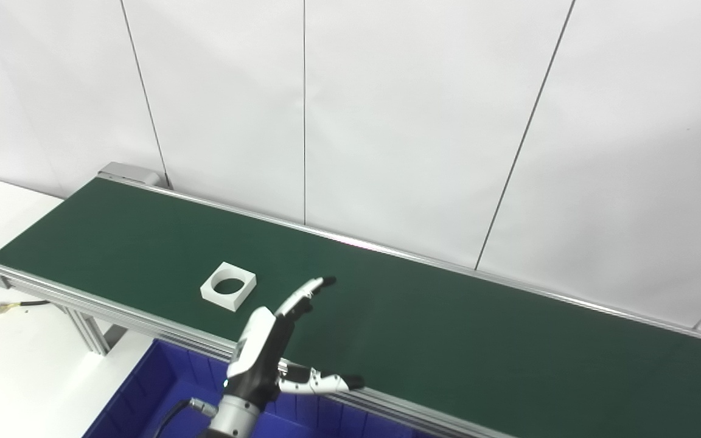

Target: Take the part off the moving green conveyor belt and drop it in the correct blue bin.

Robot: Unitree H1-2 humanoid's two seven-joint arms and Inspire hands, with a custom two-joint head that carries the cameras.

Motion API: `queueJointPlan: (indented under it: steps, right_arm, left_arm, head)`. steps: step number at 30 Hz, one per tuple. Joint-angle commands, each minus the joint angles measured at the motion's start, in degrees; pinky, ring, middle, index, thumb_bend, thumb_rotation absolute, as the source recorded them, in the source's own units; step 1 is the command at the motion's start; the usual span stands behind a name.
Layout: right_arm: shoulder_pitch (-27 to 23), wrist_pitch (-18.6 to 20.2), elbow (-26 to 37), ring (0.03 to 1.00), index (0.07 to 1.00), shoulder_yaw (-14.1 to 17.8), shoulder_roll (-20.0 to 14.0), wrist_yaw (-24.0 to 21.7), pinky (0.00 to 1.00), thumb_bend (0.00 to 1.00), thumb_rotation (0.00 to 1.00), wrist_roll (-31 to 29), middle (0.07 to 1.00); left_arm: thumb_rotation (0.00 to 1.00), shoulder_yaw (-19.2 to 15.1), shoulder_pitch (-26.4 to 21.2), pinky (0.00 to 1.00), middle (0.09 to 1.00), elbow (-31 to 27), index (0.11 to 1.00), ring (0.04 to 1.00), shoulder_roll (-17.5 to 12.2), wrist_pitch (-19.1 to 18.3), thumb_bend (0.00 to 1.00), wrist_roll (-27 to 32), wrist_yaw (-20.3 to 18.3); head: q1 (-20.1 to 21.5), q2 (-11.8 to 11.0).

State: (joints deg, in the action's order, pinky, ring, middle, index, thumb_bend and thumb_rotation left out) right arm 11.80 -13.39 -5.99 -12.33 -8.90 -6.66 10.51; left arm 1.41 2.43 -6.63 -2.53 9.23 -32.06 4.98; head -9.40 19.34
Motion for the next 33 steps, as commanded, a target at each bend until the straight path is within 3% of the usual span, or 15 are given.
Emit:
queueJointPlan:
  steps: [1,12,24,33]
  right_arm:
    - [-0.6,-3.8,0.9,0.926,0.929,0.4,0.3,0.6,0.89,0.97,0.21,-0.4,0.919]
    - [-0.8,-3.6,0.7,0.915,0.925,0.1,0.5,1.2,0.9,0.98,0.22,0.8,0.907]
    - [-1.1,-3.4,0.0,0.91,0.918,0.2,0.5,1.3,0.89,0.98,0.2,0.6,0.905]
    - [-1.2,-3.9,-0.6,0.922,0.923,0.1,0.5,0.7,0.89,0.98,0.21,-0.5,0.915]
  left_arm:
    - [0.4,-0.4,-2.7,0.79,0.93,-0.4,0.904,0.893,-0.4,-1.6,0.94,-2.0,2.3]
    - [0.39,-1.6,-6.9,0.78,0.94,3.2,0.928,0.877,-2.4,-7.5,0.88,-8.3,7.8]
    - [0.39,-1.8,-11.2,0.92,0.97,12.2,0.946,0.942,-6.4,-11.1,0.83,-10.1,12.8]
    - [0.35,-0.9,-14.1,0.93,0.996,18.7,0.954,0.969,-8.8,-12.9,0.84,-10.9,16.0]
  head:
    - [0.0,0.0]
    - [0.3,-0.2]
    - [0.1,-0.4]
    - [0.0,-0.7]
